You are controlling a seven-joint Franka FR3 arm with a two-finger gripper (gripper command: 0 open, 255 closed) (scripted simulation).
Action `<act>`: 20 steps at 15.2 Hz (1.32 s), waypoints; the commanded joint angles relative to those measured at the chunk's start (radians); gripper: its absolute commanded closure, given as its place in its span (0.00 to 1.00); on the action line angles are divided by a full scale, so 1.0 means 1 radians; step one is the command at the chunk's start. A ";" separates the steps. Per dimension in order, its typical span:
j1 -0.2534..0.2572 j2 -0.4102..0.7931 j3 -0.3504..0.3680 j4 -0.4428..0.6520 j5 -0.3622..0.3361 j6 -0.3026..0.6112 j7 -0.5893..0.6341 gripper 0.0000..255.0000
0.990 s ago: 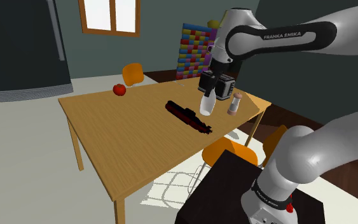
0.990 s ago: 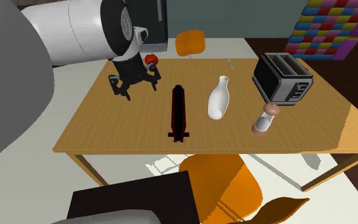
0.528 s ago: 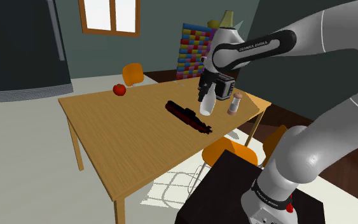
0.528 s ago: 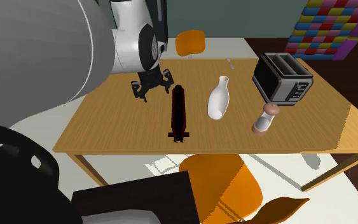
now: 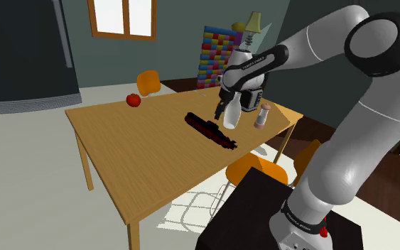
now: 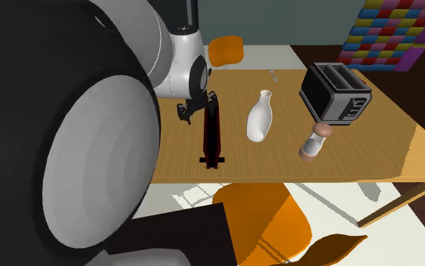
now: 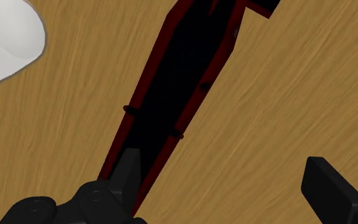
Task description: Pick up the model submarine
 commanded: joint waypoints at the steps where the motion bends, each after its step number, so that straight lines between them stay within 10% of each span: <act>1: 0.000 0.085 -0.016 0.041 0.051 0.043 -0.056 0.00; 7: -0.048 0.334 -0.005 0.196 0.229 0.122 -0.232 0.00; 17: -0.071 0.415 0.024 0.186 0.283 0.208 -0.271 0.00; 18: -0.070 0.413 0.024 0.185 0.282 0.208 -0.269 1.00; 20: -0.070 0.413 0.024 0.184 0.281 0.208 -0.268 1.00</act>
